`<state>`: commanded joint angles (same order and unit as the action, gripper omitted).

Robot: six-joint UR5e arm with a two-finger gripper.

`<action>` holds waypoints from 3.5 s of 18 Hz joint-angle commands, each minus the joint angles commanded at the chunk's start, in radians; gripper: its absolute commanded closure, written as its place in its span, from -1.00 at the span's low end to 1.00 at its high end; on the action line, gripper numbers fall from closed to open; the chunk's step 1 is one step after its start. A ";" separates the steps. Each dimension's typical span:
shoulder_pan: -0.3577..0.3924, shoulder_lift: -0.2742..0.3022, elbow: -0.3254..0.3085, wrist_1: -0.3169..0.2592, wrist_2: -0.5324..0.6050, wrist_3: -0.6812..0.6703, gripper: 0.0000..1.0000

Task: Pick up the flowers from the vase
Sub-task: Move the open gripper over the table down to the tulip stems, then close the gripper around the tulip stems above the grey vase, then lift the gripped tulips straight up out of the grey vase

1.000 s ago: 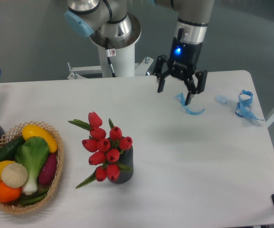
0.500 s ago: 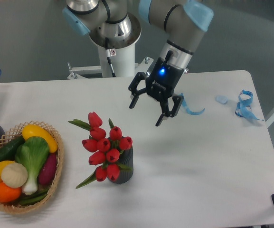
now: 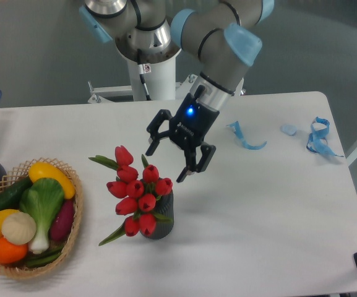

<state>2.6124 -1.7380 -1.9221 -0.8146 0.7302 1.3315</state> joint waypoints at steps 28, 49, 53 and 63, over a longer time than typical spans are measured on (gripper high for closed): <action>-0.067 -0.083 0.074 0.018 0.002 -0.049 0.25; -0.006 0.024 0.123 0.017 -0.170 -0.316 0.29; 0.014 0.028 0.187 0.009 -0.212 -0.411 0.29; 0.081 0.058 0.225 0.003 -0.244 -0.489 0.29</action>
<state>2.6937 -1.6797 -1.6967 -0.8115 0.4863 0.8424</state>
